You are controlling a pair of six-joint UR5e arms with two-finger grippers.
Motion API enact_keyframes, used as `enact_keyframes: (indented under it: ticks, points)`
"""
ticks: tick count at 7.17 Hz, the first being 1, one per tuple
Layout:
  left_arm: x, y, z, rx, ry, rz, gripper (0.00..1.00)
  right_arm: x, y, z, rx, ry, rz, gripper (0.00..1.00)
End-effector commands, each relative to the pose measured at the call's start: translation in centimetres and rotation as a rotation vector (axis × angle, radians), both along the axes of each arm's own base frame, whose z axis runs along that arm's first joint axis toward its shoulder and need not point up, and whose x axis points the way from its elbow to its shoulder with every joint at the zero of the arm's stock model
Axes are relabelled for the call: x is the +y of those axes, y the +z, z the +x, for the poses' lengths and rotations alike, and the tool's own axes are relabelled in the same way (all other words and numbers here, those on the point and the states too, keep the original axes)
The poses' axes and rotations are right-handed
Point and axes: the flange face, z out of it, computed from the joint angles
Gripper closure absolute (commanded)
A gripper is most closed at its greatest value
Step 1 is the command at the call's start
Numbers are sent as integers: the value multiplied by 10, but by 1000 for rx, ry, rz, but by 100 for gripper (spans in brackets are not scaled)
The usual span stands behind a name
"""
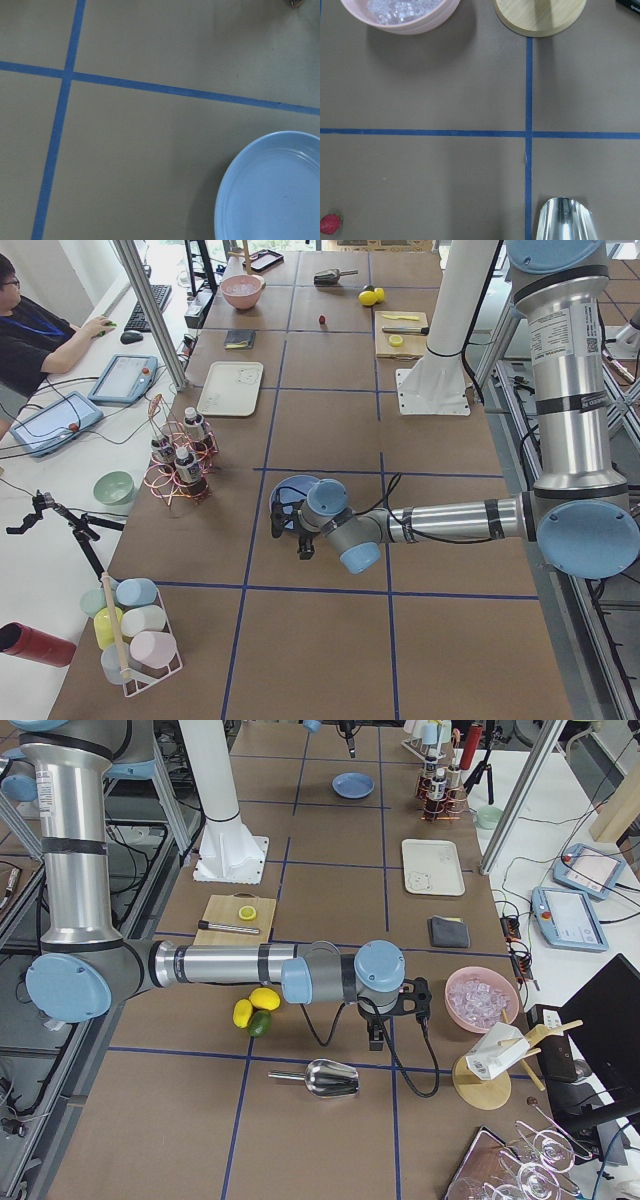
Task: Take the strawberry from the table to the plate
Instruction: 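Lower the left gripper and grasp the rim of the light blue plate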
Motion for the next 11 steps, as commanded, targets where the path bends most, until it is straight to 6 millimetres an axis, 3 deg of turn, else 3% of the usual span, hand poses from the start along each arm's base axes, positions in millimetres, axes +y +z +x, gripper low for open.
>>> enact_keyframes:
  ticks: [1, 2, 5, 9, 11]
  points:
    - [-7, -10, 47, -3, -15, -7, 7, -3, -6, -4, -10, 37, -1, 0]
    - [-13, -9, 58, -12, -16, -1, 10, -3, -6, -5, -9, 38, 1, 0]
    - [-13, -2, 59, -20, -14, -11, 27, -3, -8, -5, -11, 39, 2, 0]
    - [-17, 3, 65, -27, -8, -19, 37, -3, -13, -6, -30, 38, 4, 0]
    - [-18, 5, 70, -29, -2, -23, 55, -3, -13, -6, -30, 38, 4, 0]
